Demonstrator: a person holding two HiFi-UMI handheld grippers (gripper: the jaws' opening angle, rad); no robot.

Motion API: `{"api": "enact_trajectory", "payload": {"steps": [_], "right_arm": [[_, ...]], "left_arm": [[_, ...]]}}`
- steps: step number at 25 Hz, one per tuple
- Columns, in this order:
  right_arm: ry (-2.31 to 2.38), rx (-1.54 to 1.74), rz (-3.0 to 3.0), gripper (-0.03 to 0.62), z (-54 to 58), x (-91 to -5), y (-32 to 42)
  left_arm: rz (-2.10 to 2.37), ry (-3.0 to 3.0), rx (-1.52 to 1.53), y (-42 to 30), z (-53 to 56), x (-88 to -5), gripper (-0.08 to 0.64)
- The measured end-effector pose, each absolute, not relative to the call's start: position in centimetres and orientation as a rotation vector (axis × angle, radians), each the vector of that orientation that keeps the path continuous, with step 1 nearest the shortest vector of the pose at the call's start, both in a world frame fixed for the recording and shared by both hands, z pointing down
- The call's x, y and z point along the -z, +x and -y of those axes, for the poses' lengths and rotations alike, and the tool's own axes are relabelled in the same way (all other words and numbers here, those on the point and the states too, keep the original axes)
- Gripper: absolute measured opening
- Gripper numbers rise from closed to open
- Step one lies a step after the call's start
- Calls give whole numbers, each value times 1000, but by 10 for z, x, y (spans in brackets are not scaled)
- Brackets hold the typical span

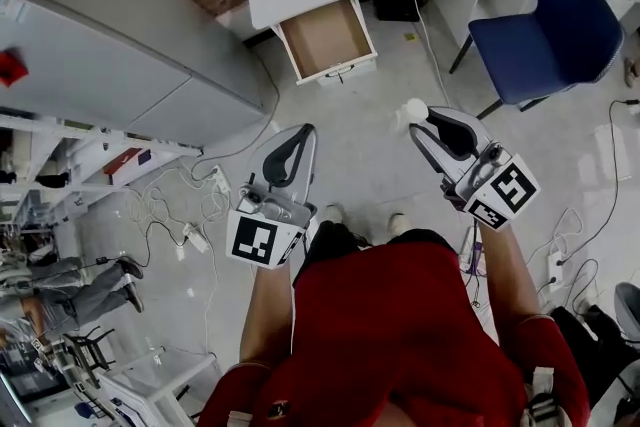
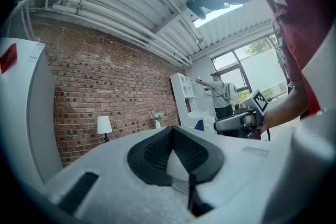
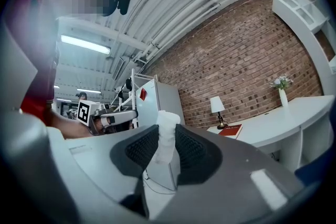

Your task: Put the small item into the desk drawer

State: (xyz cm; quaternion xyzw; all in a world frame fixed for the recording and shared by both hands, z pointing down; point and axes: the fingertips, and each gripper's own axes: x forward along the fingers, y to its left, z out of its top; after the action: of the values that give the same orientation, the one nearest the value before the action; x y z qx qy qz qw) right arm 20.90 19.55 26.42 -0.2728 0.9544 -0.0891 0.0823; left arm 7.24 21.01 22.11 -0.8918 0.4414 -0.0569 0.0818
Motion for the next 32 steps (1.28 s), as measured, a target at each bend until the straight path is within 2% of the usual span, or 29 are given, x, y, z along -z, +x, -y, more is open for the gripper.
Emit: {"api": "enact_trajectory", "payload": {"steps": [10, 22, 32], "right_arm": [[-786, 267, -2889, 114, -147, -274, 186], [-909, 314, -3001, 114, -40, -305, 102], [-1092, 437, -3113, 114, 66, -378, 17]], "left_arm": [[-1349, -2663, 175, 55, -165, -231, -2], [-1321, -2733, 102, -25, -52, -259, -2], [-1244, -2856, 98, -107, 46, -310, -2]]}}
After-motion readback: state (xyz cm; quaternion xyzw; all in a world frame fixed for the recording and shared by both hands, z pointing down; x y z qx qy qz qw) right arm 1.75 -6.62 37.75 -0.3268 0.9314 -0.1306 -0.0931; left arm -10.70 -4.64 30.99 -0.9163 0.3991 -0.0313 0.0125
